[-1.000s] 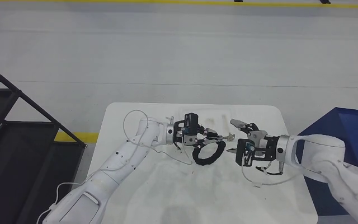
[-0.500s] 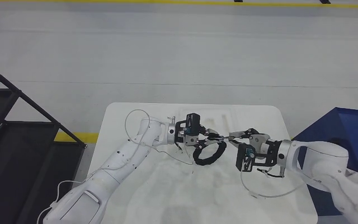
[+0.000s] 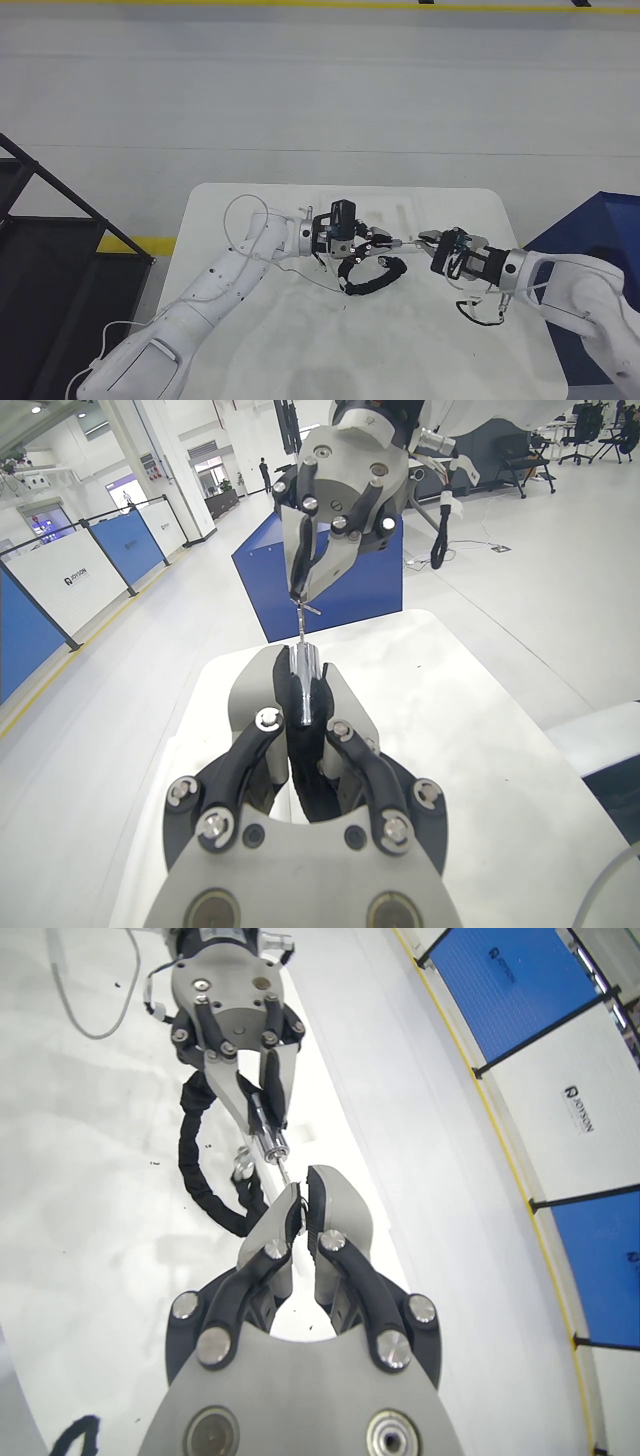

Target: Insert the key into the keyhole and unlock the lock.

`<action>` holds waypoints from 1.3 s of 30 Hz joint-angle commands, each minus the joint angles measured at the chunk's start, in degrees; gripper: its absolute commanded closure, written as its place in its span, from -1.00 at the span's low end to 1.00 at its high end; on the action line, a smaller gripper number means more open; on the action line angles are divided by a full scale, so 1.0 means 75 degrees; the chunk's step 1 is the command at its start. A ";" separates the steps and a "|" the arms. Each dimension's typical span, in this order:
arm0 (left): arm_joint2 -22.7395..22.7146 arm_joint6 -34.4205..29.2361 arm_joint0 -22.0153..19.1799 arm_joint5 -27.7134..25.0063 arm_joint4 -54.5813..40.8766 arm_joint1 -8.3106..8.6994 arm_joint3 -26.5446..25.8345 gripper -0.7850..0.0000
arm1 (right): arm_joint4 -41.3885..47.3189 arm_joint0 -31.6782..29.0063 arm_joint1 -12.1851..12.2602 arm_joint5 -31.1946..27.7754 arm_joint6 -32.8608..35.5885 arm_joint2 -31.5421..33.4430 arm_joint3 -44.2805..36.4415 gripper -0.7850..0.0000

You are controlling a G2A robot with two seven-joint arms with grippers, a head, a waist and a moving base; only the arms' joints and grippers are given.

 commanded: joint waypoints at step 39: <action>0.1126 0.0777 0.0427 -0.0002 0.0768 -0.0035 0.1602 -1.00 | 0.2764 0.0769 -0.0713 0.0816 0.0949 -0.0747 0.0468 -1.00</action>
